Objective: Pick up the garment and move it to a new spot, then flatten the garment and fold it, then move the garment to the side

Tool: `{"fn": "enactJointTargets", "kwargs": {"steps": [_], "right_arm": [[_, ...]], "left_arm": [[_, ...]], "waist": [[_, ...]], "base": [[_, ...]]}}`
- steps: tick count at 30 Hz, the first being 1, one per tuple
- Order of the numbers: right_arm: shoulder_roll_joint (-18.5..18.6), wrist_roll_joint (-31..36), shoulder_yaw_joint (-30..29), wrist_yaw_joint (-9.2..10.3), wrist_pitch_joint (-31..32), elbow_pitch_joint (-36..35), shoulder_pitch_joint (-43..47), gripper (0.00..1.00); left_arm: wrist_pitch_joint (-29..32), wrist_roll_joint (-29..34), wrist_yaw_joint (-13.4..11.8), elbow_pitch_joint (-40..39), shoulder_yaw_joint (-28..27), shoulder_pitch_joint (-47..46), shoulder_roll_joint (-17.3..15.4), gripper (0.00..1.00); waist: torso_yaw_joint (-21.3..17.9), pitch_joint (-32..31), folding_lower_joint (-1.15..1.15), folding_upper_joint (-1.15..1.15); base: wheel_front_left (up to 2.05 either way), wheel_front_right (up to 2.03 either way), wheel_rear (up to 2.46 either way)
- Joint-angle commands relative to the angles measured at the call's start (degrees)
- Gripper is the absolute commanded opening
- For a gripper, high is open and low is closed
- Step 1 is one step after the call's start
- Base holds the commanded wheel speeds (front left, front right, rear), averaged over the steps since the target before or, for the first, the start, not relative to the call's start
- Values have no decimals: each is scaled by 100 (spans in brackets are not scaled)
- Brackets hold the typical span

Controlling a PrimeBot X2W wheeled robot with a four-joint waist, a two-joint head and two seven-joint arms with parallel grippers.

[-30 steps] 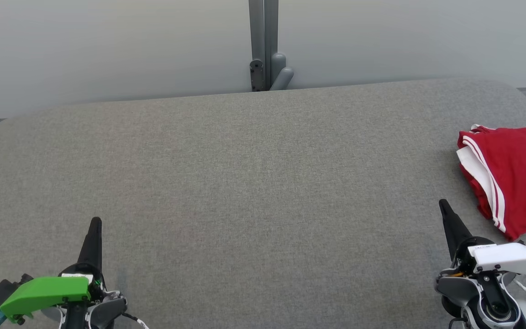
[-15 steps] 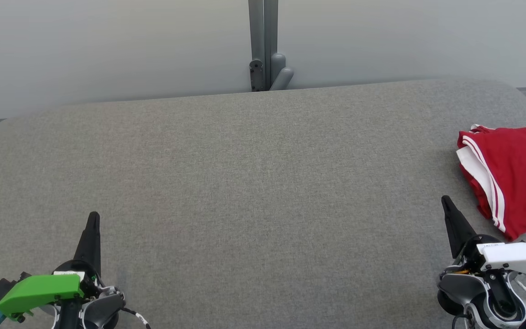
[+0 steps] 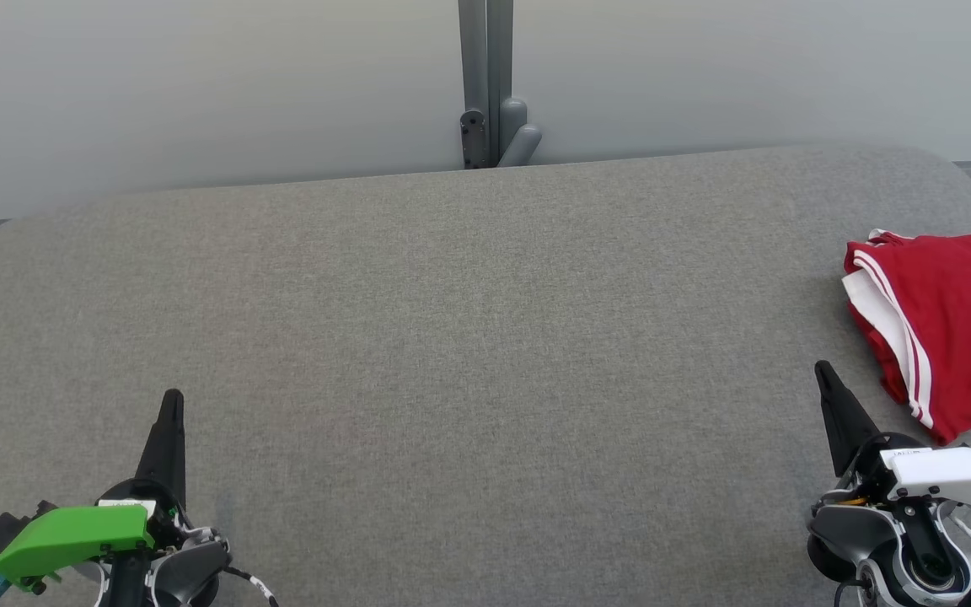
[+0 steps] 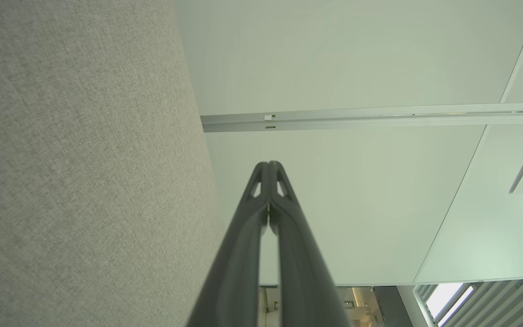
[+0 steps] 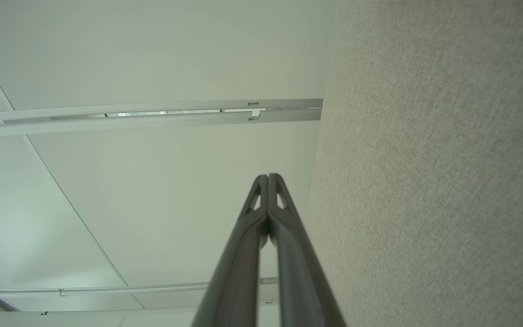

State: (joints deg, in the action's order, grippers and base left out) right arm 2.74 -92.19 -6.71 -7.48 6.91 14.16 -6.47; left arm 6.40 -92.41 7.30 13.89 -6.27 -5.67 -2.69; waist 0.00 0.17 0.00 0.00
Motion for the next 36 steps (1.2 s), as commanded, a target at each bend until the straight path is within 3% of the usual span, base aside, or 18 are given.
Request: {"fn": "enactJointTargets", "kwargs": {"steps": [1, 36], "right_arm": [[26, -37, -11, -2, 2, -32, 42, 0], [26, -38, -10, -2, 1, -31, 42, 0]], "left_arm": [[-2, -8, 39, -12, -25, -79, -36, 0], [-3, -9, 39, -12, -24, -78, -36, 0]], "waist": [[0, 0, 0, 0], [0, 0, 0, 0]], "base": [[0, 0, 0], [0, 0, 0]]}}
